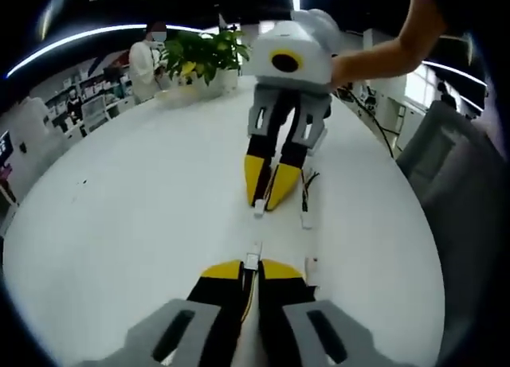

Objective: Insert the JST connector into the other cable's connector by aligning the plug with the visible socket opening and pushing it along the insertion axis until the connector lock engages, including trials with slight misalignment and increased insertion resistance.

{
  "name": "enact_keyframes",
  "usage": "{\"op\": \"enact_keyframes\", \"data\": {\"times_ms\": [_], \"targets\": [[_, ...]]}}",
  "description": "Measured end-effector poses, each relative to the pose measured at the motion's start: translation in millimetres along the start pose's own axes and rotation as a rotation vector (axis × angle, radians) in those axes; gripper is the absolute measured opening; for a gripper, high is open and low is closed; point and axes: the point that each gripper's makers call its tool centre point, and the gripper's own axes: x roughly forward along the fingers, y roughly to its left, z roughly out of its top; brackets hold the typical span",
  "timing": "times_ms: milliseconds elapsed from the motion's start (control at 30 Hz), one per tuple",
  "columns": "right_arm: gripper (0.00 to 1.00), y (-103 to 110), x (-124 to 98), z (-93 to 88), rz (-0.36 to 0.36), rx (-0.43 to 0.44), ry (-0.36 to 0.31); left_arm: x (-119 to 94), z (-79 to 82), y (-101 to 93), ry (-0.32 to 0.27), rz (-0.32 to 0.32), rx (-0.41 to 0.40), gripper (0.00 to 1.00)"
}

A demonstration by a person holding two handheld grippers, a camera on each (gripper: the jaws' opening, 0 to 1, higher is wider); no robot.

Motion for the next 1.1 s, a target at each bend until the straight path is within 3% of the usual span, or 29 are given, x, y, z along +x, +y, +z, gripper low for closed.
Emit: {"op": "enact_keyframes", "data": {"times_ms": [133,367,700,1100], "targets": [[0.04,-1.8,-5.7,3.1,-0.019,-0.01,-0.001,-0.7,-0.2,-0.7,0.009,0.022,0.009,0.0],[0.04,-5.1,-16.2,10.0,-0.047,-0.005,-0.028,-1.0,4.9,-8.6,0.015,0.006,0.028,0.0],[0.04,6.7,-19.2,21.8,-0.037,-0.024,-0.038,-11.3,25.3,-15.1,0.001,0.014,0.087,0.0],[0.04,15.7,-17.4,29.9,-0.024,-0.033,-0.051,-14.0,34.9,-18.2,-0.019,0.011,0.09,0.0]]}}
